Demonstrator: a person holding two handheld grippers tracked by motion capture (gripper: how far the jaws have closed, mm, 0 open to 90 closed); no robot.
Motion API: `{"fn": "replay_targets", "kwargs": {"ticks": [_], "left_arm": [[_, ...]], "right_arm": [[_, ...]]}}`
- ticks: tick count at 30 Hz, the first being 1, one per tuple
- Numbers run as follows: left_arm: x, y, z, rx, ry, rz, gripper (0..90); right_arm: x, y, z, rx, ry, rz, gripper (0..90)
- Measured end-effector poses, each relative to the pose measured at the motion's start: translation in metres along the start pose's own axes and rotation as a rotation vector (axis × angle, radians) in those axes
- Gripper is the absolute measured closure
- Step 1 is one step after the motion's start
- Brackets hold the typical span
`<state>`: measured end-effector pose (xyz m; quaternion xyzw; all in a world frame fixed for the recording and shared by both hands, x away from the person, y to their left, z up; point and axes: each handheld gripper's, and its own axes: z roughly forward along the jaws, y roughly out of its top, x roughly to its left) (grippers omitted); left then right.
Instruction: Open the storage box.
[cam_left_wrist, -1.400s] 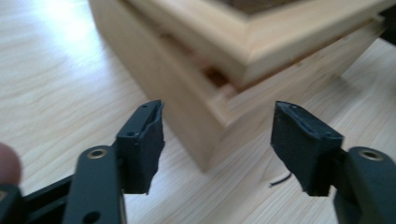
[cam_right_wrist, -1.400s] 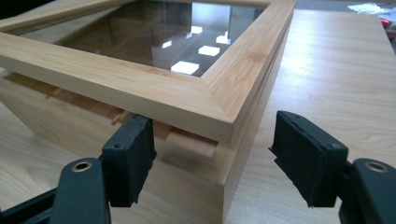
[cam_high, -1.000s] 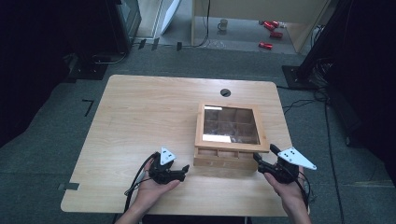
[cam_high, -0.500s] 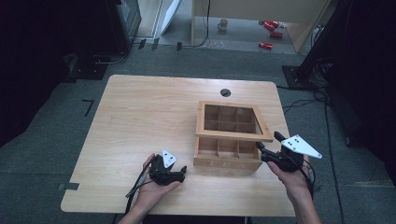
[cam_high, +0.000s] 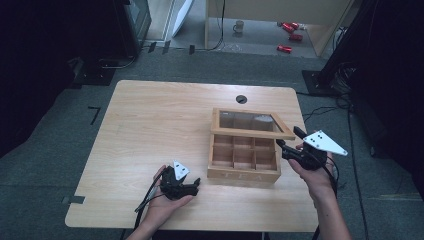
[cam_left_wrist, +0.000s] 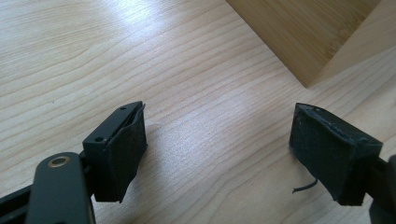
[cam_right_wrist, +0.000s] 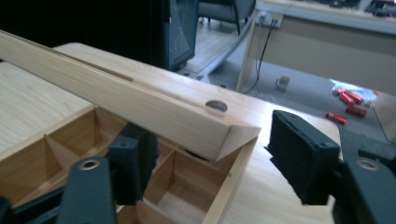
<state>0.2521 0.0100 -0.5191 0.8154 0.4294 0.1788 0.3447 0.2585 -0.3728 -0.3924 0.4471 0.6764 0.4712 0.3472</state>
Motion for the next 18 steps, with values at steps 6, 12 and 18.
{"fn": "replay_targets", "kwargs": {"ticks": [6,12,18], "left_arm": [[0.0,0.0,0.0,-0.001,-0.004,-0.003,19.5],[0.001,0.0,0.0,-0.004,-0.005,-0.005,19.5],[0.0,0.0,0.0,-0.004,-0.005,-0.003,19.5]], "right_arm": [[-0.005,0.003,0.008,-0.057,0.022,-0.014,44.9],[-0.011,0.002,0.021,-0.045,0.007,-0.017,52.6],[-0.02,0.005,0.028,-0.046,0.012,0.003,57.8]]}}
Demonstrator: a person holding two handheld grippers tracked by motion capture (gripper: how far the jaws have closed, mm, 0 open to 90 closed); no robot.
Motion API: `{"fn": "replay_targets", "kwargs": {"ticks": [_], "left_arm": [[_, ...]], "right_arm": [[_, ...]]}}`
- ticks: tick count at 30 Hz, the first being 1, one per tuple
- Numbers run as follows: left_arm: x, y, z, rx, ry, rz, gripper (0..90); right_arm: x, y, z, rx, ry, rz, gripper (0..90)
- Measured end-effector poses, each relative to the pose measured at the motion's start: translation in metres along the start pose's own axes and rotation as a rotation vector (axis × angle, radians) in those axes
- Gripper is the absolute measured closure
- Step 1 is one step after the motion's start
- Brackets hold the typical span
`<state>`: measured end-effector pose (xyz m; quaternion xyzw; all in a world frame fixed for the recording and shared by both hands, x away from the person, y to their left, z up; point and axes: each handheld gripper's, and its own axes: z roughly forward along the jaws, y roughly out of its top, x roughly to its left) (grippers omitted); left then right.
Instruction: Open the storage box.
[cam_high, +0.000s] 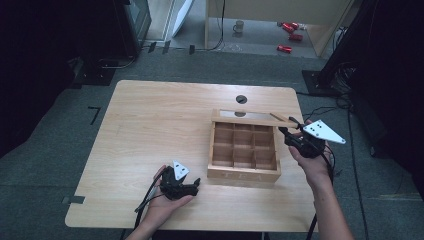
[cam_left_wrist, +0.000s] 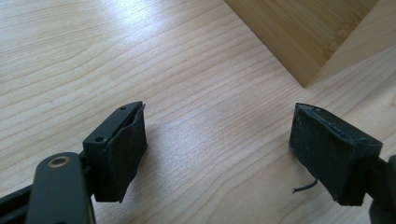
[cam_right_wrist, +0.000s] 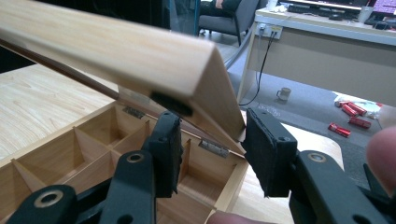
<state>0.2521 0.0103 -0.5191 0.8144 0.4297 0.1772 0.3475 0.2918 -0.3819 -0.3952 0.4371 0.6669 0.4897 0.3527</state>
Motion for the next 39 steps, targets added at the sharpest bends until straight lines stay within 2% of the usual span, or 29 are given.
{"fn": "replay_targets", "kwargs": {"ticks": [18,22,27,33,39], "left_arm": [[0.0,0.0,0.0,0.0,-0.001,0.0,19.6],[0.001,0.0,0.0,0.001,-0.009,-0.005,19.5],[0.001,0.0,0.0,0.001,-0.007,-0.002,19.5],[0.001,0.0,0.0,0.001,-0.006,-0.001,19.6],[0.001,0.0,0.0,0.001,-0.005,-0.001,19.7]], "right_arm": [[-0.015,0.01,0.027,-0.037,-0.011,-0.015,59.2],[-0.018,0.011,0.034,-0.043,-0.03,-0.032,61.7],[-0.024,0.014,0.039,-0.051,-0.024,-0.015,64.9],[-0.028,0.021,0.045,-0.042,-0.027,-0.036,66.0],[-0.031,0.03,0.053,-0.02,-0.042,0.001,66.3]]}}
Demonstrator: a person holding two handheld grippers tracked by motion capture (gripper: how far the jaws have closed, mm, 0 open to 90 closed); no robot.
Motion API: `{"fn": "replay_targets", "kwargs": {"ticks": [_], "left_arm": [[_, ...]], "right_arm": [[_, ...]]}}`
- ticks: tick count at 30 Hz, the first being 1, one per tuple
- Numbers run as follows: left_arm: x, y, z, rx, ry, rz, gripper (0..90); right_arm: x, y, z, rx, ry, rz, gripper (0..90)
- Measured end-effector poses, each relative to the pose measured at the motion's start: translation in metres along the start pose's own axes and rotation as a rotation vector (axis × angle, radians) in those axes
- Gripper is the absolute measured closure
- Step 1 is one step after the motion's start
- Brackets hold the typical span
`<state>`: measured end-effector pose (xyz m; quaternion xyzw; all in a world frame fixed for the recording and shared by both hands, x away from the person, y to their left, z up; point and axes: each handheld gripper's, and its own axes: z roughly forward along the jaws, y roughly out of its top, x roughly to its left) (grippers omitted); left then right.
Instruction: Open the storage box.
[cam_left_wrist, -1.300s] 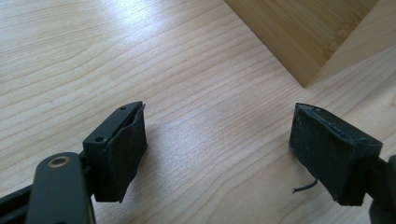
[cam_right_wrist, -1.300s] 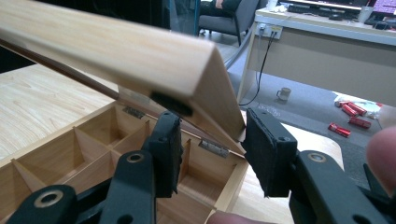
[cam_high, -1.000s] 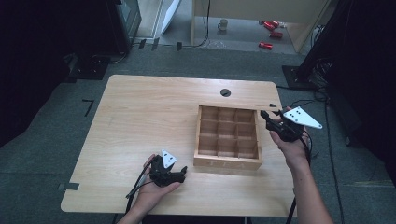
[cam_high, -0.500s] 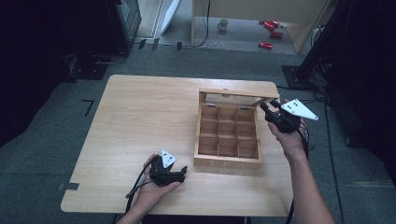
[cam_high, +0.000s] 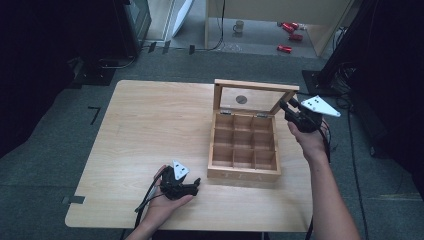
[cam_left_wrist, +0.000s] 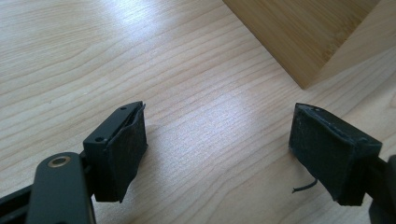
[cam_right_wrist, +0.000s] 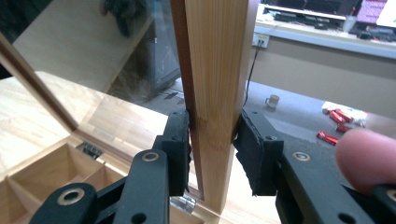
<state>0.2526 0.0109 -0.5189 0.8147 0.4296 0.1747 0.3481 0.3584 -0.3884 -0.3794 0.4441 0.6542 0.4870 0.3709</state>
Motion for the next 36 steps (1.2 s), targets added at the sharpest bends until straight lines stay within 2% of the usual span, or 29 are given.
{"fn": "replay_targets", "kwargs": {"ticks": [3,11,16,28,36], "left_arm": [[0.0,0.0,0.0,0.0,0.0,0.0,19.9],[0.0,0.0,0.0,-0.001,0.0,0.0,20.1],[0.0,0.0,0.0,-0.001,-0.001,-0.002,20.4],[-0.001,-0.001,-0.001,-0.005,-0.003,-0.008,20.8],[0.0,-0.001,-0.001,-0.005,-0.004,-0.006,20.8]], "right_arm": [[-0.002,0.005,0.005,0.015,-0.008,0.022,66.4],[-0.013,0.016,0.019,0.05,0.02,0.038,66.6],[-0.018,0.02,0.027,0.055,0.02,0.066,66.6],[-0.022,0.025,0.05,0.064,-0.034,0.133,66.7],[-0.028,0.027,0.065,0.077,-0.041,0.179,66.7]]}}
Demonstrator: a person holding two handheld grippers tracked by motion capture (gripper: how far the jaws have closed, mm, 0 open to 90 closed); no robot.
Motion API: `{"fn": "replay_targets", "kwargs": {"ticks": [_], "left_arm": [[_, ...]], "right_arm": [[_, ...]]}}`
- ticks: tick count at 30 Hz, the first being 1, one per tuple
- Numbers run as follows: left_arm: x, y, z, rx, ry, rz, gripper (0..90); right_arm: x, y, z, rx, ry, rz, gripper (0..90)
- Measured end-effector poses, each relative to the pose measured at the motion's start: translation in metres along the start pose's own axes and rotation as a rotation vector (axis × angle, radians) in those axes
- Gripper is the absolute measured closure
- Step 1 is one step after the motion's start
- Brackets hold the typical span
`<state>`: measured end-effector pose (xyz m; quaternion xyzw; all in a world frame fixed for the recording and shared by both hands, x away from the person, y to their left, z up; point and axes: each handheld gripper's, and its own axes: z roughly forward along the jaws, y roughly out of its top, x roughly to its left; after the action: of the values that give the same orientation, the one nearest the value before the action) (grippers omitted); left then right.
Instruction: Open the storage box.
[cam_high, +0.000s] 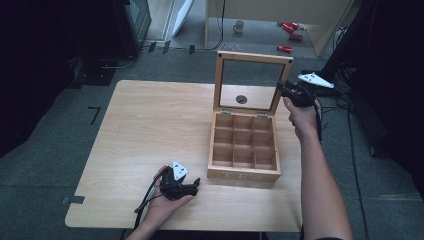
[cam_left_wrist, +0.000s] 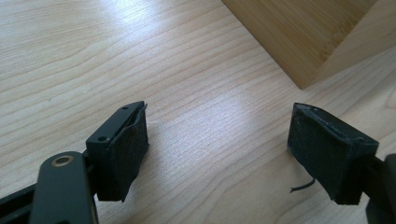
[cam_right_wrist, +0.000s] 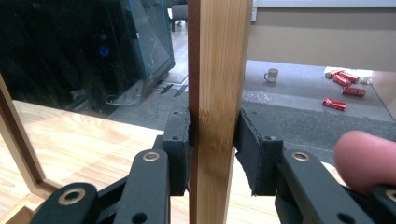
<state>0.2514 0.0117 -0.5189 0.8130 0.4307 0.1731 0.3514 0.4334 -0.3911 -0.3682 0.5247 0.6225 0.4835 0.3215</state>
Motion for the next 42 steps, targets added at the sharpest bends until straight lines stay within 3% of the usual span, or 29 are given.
{"fn": "replay_targets", "kwargs": {"ticks": [18,34,42], "left_arm": [[-0.001,0.0,0.0,0.004,0.007,0.014,21.5],[-0.003,0.0,0.0,0.003,0.009,0.027,22.3],[-0.003,0.0,0.0,0.004,0.009,0.03,22.2]], "right_arm": [[-0.002,0.009,0.022,0.061,-0.046,0.038,67.0],[0.004,0.009,0.025,0.056,-0.105,0.09,66.1],[0.007,0.012,0.007,0.043,-0.107,0.097,51.5]]}}
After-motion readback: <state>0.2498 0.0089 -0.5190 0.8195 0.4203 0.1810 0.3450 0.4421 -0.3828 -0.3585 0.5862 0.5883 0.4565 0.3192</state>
